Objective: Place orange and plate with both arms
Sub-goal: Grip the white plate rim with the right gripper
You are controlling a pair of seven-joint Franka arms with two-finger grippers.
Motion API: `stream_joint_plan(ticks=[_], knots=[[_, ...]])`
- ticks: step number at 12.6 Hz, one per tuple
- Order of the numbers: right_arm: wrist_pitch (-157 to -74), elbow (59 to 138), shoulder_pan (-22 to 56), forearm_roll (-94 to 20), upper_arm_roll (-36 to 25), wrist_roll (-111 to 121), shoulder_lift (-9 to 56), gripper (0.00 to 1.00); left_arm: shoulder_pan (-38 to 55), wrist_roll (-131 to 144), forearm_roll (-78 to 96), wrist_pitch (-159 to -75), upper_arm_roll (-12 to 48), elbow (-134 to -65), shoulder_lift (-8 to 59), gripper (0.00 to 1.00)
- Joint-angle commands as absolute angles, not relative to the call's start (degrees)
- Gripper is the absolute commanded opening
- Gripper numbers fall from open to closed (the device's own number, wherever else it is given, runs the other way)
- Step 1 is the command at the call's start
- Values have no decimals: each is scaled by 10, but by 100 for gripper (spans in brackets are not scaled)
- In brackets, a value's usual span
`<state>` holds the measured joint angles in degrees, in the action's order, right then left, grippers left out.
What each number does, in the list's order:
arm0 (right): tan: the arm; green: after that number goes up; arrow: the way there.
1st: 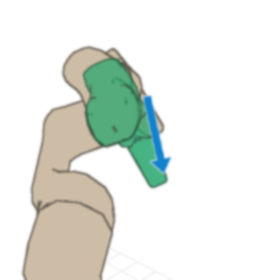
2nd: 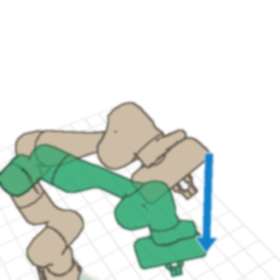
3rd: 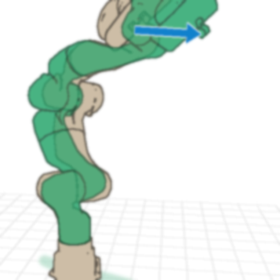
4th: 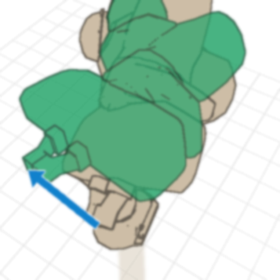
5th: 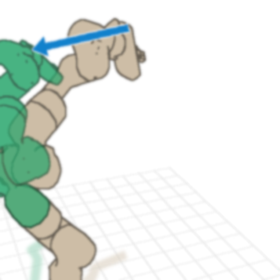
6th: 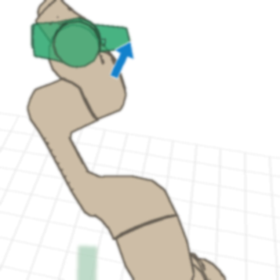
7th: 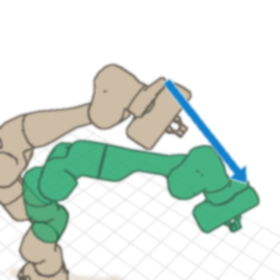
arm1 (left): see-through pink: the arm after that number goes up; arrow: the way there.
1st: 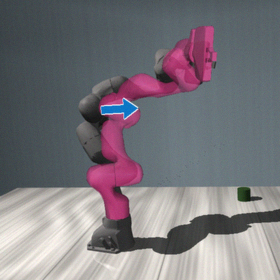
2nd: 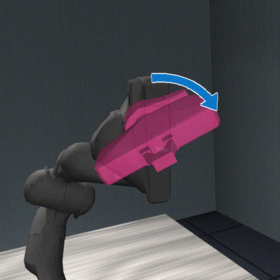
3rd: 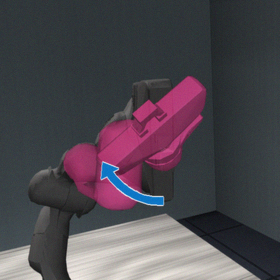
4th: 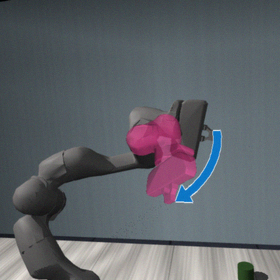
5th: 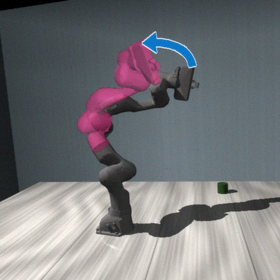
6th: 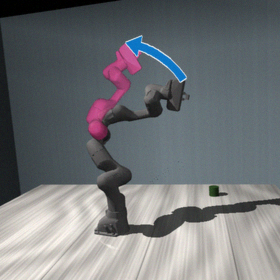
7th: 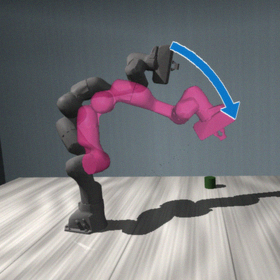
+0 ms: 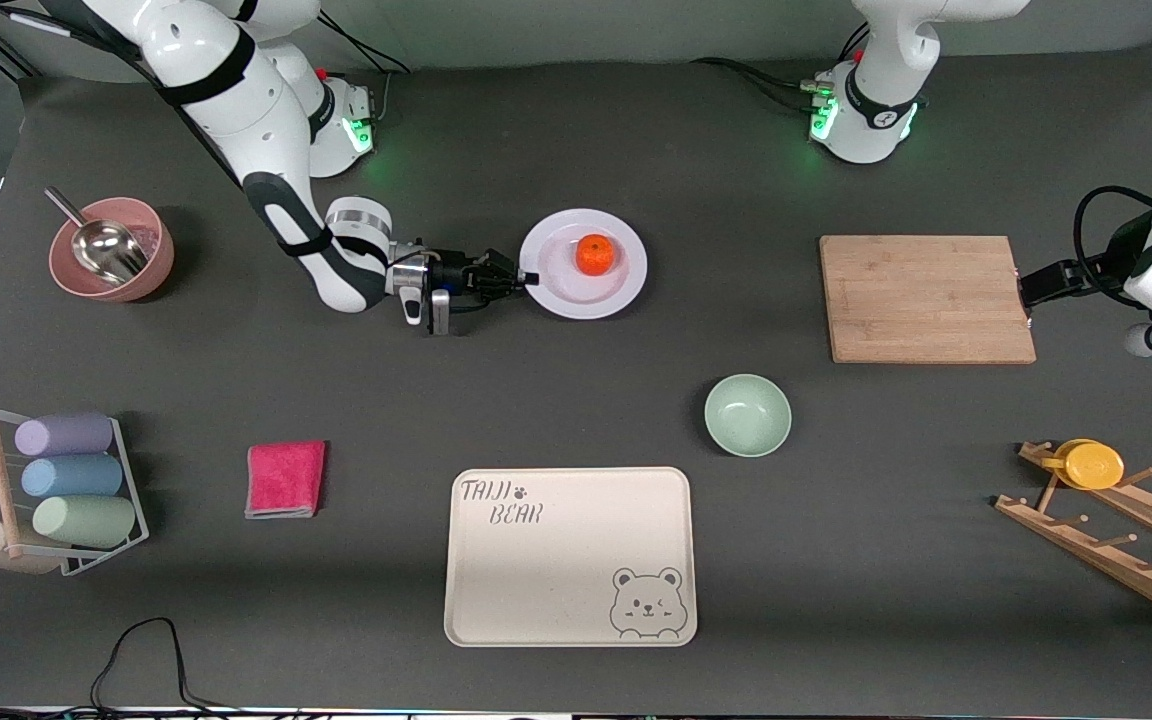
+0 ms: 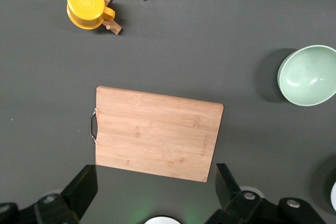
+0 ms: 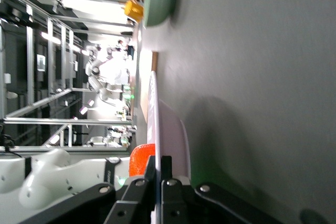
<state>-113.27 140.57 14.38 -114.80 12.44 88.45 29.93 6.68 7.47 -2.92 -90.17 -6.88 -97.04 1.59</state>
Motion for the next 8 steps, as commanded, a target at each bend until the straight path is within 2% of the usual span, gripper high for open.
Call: stream_joint_plan(ticks=[1,3,8], knots=[[-1118,1409,133,-1152,127,824,240,0,76,71,-25,-917,-76,-981,-2,100],[-1118,1412,130,-1145,126,769,194,0,76,76,-25,-930,-76,-979,-1,100],[-1118,1413,80,-1032,125,615,76,0,74,86,2,-932,-77,-961,0,100]])
